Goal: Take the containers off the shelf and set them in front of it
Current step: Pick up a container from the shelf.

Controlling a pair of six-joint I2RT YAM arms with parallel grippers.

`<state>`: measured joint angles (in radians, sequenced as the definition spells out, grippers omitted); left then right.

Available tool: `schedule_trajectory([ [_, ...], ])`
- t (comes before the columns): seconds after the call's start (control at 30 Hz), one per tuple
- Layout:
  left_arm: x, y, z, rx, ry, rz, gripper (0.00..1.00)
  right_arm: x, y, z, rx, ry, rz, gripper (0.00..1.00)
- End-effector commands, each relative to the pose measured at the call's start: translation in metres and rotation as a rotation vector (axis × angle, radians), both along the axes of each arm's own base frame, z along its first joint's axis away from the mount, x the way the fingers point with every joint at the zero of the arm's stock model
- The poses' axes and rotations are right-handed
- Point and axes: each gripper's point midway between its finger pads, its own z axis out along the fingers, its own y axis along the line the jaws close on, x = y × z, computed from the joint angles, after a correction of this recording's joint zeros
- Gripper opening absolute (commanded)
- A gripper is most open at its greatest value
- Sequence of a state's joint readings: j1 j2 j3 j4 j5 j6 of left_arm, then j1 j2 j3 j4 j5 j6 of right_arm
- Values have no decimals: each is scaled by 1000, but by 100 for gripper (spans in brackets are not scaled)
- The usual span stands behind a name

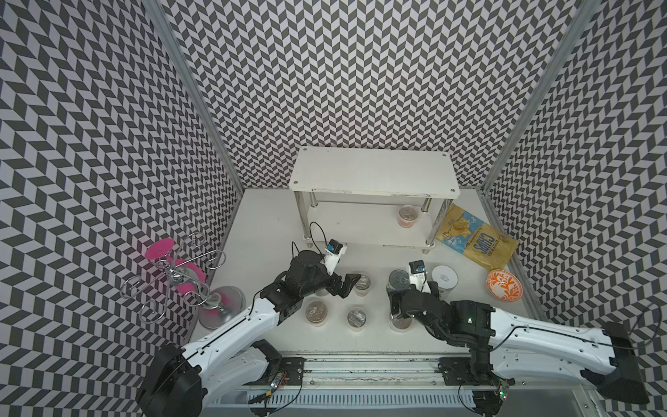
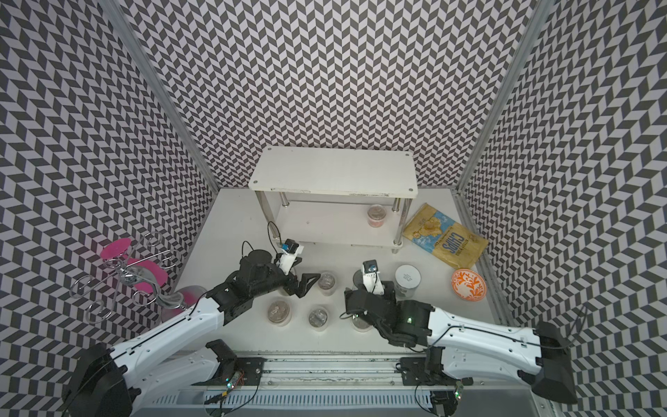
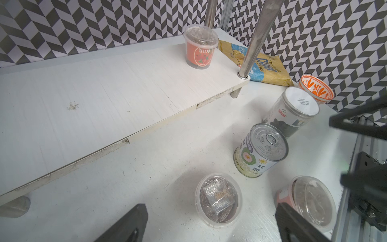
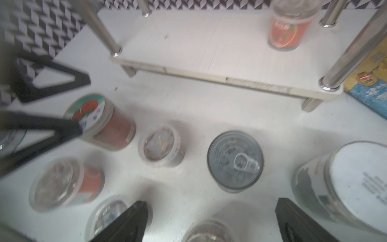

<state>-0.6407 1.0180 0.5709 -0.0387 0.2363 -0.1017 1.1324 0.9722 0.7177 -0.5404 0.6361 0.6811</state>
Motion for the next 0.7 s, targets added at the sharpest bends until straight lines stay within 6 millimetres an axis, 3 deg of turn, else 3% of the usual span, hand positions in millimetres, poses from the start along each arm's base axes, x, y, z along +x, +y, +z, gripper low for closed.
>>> schedule_trajectory([
  [0.0, 6, -5, 15, -23, -33, -15, 100, 39, 10, 43, 70, -136, 45, 100],
  [0.2, 11, -6, 18, -21, -37, -6, 100, 103, 10, 48, 44, -186, -15, 100],
  [0.4, 16, -7, 20, -23, -43, 7, 100, 170, -6, 42, 42, -189, -167, 99],
  [0.67, 21, -4, 19, -45, -41, 49, 100, 227, -34, 17, 15, -149, -352, 100],
])
